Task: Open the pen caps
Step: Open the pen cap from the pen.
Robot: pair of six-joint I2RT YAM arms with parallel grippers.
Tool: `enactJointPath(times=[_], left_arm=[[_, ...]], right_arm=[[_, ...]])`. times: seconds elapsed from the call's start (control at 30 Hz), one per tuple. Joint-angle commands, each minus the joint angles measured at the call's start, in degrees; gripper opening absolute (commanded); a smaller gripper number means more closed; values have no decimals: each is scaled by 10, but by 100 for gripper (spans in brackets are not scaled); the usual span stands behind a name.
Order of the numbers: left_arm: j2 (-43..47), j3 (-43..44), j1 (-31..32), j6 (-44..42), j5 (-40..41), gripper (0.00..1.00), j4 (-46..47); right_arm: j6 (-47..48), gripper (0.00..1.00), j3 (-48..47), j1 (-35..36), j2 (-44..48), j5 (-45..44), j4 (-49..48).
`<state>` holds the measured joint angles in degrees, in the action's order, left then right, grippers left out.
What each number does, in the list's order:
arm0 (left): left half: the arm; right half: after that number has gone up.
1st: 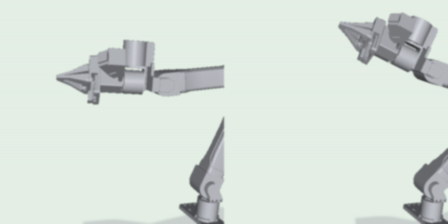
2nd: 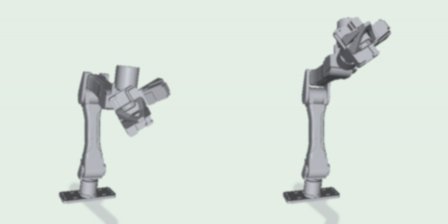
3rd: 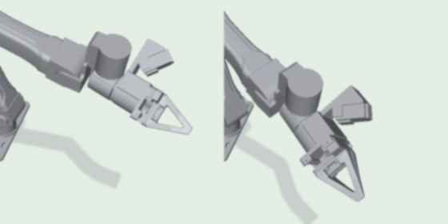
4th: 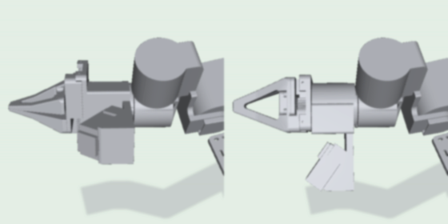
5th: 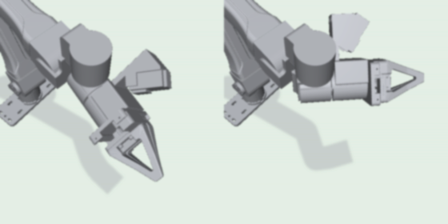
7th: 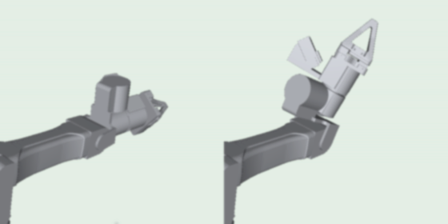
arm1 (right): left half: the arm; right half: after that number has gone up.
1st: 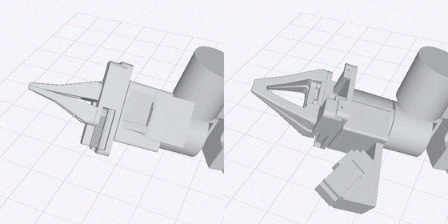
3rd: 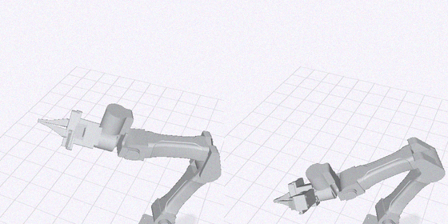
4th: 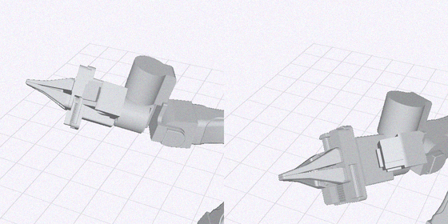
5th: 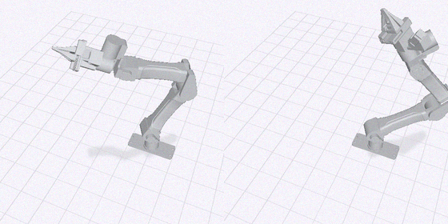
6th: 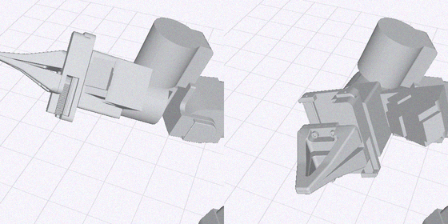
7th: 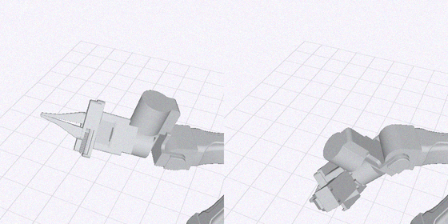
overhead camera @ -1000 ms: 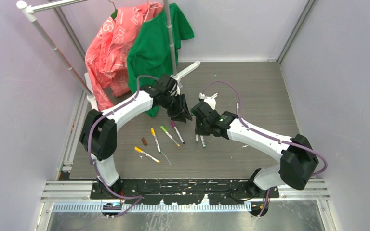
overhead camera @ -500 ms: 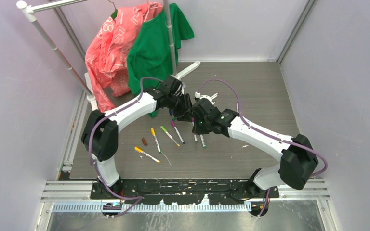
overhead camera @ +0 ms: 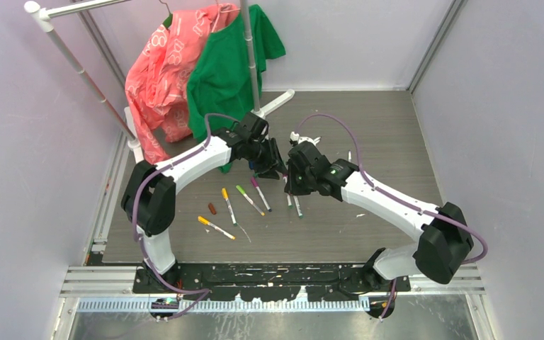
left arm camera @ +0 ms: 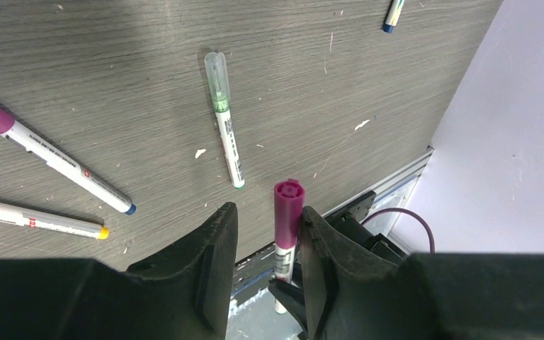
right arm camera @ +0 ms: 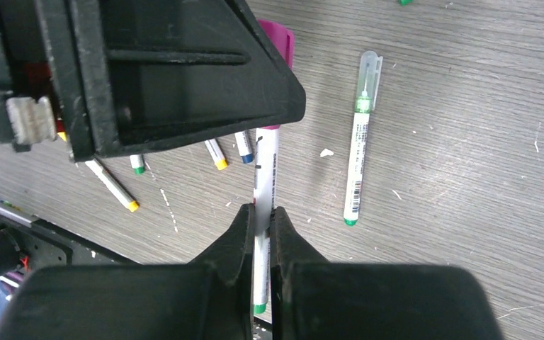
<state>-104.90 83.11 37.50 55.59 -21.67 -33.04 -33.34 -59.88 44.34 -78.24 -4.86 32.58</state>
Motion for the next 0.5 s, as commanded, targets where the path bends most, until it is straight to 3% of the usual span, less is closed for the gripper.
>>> enactJointPath(times=[0.0,0.33,0.43,0.47], left_arm=[[1,14,3,13,14,38,6],[-22,27,18,30,13,36,30],[-22,21,20,36,10,29,44],[-20,19,21,38,10,22,48]], right_arm=[[7,1,-17,-3,30,27,-9],[-1,1,-16,-4,32,68,-13],[0,1,-16,-3,32,66,-12],[1,1,-15,-3,31,65,-11]])
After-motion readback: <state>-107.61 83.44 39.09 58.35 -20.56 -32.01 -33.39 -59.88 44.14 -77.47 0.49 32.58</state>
